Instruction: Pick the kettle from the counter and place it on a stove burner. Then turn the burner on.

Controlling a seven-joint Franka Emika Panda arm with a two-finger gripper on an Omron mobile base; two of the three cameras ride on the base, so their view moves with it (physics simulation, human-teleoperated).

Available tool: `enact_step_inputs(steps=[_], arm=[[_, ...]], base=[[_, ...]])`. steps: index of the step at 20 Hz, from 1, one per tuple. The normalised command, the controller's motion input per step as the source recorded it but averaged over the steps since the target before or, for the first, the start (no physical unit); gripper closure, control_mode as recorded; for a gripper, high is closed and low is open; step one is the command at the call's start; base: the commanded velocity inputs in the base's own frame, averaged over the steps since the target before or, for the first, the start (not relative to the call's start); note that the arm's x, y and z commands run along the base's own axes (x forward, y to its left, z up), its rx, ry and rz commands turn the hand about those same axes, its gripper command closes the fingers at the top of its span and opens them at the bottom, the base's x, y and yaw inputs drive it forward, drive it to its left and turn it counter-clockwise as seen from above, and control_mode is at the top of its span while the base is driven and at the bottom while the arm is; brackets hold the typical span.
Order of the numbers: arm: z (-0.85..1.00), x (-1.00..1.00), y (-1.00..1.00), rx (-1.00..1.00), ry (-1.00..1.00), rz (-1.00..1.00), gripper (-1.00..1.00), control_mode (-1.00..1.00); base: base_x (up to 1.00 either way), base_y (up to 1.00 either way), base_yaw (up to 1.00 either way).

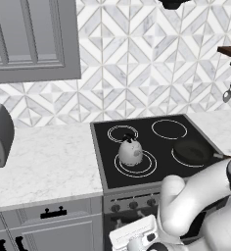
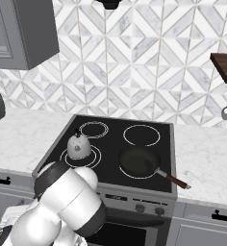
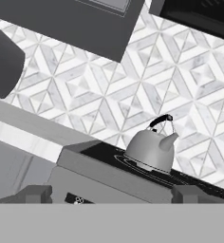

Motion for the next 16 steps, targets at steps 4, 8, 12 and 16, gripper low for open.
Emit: enact_step_inputs(steps=[4,8,12,16], arm=[[0.0,0.48,-0.28,0.03,0.0,0.03,-1.0,-1.0],[-0.02,0.53,-0.19,0.03,0.0,0.03,-1.0,-1.0],[-0.08,0.54,-0.19,0.02,0.0,0.03,-1.0,-1.0],[-0.09,0.55,-0.24,0.02,0.0,0.04,-1.0,-1.0]], base=[[0.0,0.0,0.0],[0.0,0.0,0.0],[0.0,0.0,0.0],[0.0,0.0,0.0]])
